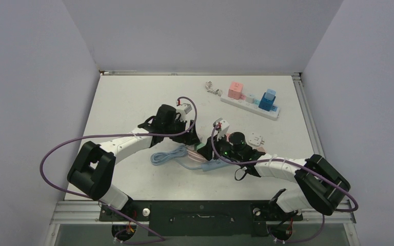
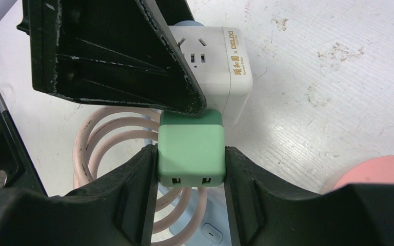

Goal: Pull the plug off the socket
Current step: Remove the plug from the socket.

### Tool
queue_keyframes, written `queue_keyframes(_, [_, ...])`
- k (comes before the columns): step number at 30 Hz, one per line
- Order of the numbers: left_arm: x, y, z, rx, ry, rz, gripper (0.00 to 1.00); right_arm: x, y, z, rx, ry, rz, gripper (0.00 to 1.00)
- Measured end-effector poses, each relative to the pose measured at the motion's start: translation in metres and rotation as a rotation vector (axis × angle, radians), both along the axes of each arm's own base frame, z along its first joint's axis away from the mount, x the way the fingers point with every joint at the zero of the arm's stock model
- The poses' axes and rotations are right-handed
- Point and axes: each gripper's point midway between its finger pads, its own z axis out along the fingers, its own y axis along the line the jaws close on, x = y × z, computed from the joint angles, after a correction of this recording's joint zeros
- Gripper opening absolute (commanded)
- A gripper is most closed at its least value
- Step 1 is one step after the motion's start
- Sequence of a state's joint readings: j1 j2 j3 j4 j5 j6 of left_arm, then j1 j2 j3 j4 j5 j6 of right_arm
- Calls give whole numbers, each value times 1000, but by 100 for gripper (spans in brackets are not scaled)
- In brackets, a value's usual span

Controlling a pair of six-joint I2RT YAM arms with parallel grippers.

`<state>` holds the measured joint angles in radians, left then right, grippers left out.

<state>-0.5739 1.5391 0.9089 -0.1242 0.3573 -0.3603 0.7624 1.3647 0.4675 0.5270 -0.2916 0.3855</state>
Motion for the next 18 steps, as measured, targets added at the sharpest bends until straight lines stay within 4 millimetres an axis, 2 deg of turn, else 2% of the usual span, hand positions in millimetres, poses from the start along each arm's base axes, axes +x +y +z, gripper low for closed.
queue_keyframes(7, [5,-5,12,-41,-31,-15,0,6,-5,11,96,45,38,5])
queue_keyframes(18, [7,-4,13,-46,-33,-7,0,7,-5,12,90,24,31,5])
